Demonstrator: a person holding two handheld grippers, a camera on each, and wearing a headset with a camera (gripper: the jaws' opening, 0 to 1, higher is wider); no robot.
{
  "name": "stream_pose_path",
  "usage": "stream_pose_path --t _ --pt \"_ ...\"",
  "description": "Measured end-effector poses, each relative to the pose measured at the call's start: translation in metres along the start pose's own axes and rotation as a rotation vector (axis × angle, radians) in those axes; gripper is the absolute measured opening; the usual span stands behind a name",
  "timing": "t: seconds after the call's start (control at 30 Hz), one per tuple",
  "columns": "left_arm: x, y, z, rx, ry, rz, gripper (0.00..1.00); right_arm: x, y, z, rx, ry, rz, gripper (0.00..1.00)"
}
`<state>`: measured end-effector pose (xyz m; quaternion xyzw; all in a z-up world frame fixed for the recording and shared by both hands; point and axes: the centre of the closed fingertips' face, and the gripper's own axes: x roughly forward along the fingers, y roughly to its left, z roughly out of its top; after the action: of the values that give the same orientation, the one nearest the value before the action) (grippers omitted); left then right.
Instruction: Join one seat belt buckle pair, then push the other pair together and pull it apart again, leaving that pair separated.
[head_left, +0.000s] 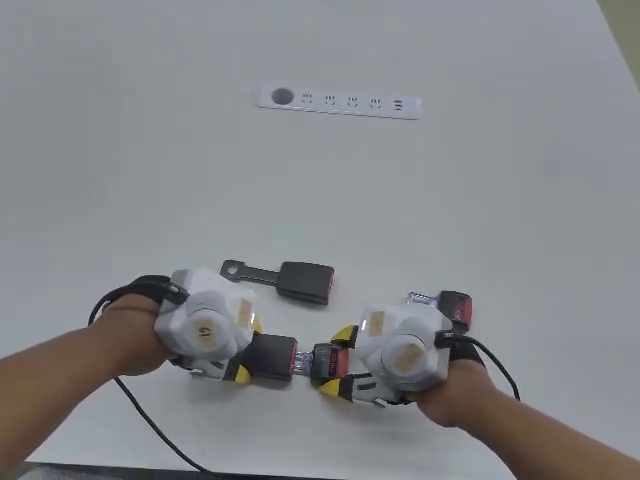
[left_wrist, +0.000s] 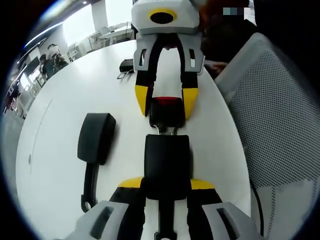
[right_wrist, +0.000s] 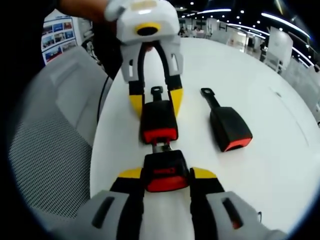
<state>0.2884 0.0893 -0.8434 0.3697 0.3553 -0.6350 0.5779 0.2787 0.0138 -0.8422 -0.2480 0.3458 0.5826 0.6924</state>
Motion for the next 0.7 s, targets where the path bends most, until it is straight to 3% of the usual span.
stream_pose_path --t 0.2,0.27,0.3,0.6,0.7 --pt "0.001 0.0 0.0 -0.013 -0.005 0.011 0.32 0.01 0.002 0.009 0.028 -0.009 -0.017 0.34" --pt "0.001 0.0 0.0 -0.014 -0.002 0.012 0.32 0.01 0.005 0.009 0.07 0.015 -0.02 0.34" --pt "0.001 0.0 0.0 -0.014 0.001 0.012 0.32 0.009 0.002 0.009 0.033 0.02 -0.014 0.34" --pt "0.001 0.001 -0.001 -0.01 0.001 0.012 0.32 0.01 0.0 0.01 0.043 0.027 -0.02 0.34" --pt "0.0 0.001 -0.003 -0.02 -0.022 0.013 0.32 0.01 -0.001 0.009 0.049 0.004 -0.022 0.34"
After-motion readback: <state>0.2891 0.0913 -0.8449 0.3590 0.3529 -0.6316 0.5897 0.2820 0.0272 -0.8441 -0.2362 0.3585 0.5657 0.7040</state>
